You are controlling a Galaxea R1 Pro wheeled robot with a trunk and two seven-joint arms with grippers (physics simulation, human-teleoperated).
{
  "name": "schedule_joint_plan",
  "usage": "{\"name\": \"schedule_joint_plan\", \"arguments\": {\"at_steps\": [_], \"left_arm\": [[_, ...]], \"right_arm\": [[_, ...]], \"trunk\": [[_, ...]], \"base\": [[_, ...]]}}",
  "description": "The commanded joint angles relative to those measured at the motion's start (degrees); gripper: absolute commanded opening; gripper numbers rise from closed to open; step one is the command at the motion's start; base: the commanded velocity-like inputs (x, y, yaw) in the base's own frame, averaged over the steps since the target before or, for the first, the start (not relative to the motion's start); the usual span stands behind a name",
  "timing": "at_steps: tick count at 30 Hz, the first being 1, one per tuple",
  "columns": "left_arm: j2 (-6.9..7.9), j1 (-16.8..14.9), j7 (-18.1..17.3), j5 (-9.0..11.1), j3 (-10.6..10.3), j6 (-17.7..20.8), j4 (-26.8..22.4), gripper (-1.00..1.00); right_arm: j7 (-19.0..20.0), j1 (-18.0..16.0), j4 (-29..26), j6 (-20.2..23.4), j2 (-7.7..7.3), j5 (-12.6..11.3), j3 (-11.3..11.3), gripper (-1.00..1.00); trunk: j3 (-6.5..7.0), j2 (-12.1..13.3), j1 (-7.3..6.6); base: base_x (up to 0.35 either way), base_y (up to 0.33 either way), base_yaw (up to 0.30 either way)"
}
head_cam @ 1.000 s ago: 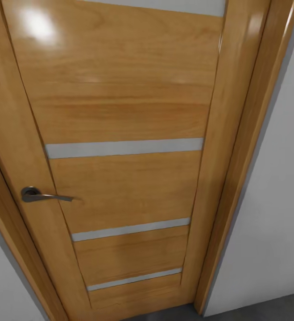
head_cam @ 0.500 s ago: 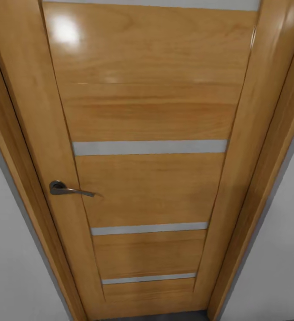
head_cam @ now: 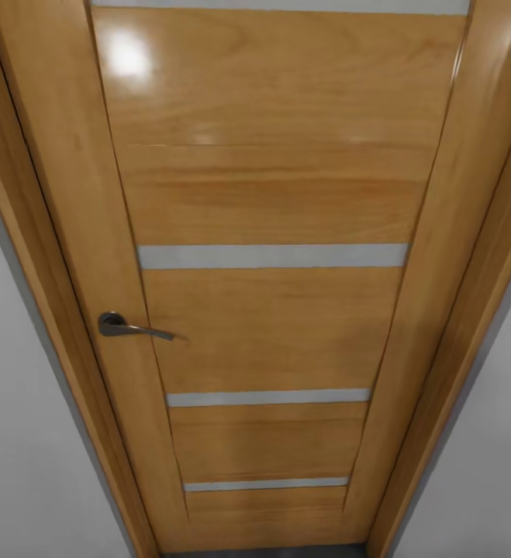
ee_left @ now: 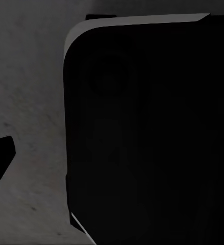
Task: Move the two storage containers from the living room to the garage. In the garage, place one container on the floor and stack the other container on top of it (either order is fine).
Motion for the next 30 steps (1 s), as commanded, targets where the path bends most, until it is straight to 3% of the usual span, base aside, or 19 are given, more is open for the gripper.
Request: {"name": "schedule_joint_plan", "arguments": {"at_steps": [1, 8, 30], "left_arm": [[0.00, -0.01, 0.03, 0.05, 0.04, -0.13, -0.01, 1.00], [0.00, -0.01, 0.04, 0.04, 0.04, -0.13, -0.01, 1.00], [-0.05, -0.01, -0.03, 0.03, 0.04, -0.13, -0.01, 1.00]], "right_arm": [[-0.01, -0.01, 0.00, -0.17, -0.01, -0.50, 0.47, 1.00], [-0.01, -0.01, 0.00, -0.17, -0.06, -0.56, 0.48, 1.00], [-0.01, -0.01, 0.00, -0.17, -0.02, -0.58, 0.48, 1.00]], "trunk": [[-0.05, -0.03, 0.00], [-0.05, -0.03, 0.00], [-0.05, -0.03, 0.00]], "base": [[0.000, 0.000, 0.238], [0.000, 0.000, 0.159], [0.004, -0.001, 0.007]]}}
